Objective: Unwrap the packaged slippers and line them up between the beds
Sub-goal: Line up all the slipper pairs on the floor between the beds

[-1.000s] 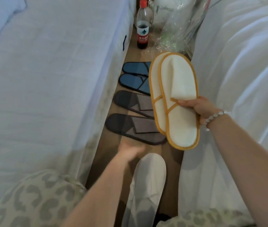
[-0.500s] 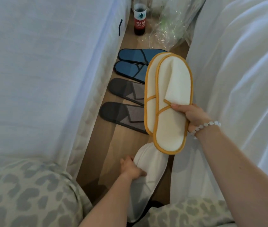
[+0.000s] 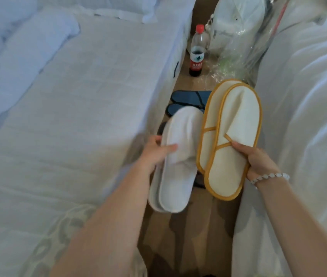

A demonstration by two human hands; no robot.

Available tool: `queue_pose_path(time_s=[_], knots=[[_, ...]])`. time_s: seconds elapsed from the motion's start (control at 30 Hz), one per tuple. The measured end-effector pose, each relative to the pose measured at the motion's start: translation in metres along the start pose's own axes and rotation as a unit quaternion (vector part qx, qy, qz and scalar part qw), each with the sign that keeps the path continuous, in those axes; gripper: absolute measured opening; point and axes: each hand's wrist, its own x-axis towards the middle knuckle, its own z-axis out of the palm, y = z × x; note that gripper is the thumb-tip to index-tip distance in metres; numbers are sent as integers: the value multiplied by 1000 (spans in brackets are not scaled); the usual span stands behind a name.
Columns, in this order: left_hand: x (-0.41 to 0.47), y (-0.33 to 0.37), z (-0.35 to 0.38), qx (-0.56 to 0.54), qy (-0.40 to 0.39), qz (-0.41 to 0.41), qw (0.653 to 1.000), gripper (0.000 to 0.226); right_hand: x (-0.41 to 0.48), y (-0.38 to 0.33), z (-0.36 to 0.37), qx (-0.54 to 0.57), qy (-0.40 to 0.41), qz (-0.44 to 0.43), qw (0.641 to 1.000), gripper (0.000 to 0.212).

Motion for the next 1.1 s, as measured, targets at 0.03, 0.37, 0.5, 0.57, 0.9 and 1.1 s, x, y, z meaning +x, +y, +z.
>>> queue_pose_path(time_s=[0.03,0.37,0.5,0.57,0.9,1.1], knots=[[5,12,-16,-23,17,16,999,47,-3,1,5,-6,-11,-6,1000,52],[0,48,-129,-192,144,59,969,89,-13,40,20,-133,-90,47,986,62],[3,33,-142,-172,192,51,965,86,-16,45,27,-162,-123,54,978,66],[8,29,-145,-154,226,36,961,64,-17,47,32,-172,-138,49,974,61],[-5,46,-157,187,366,6,912,66,-19,55,49,-151,-173,47,972,50],[-34,71,-83,238,342,288,862,54,-14,51,47,-99,-175,71,977,64]])
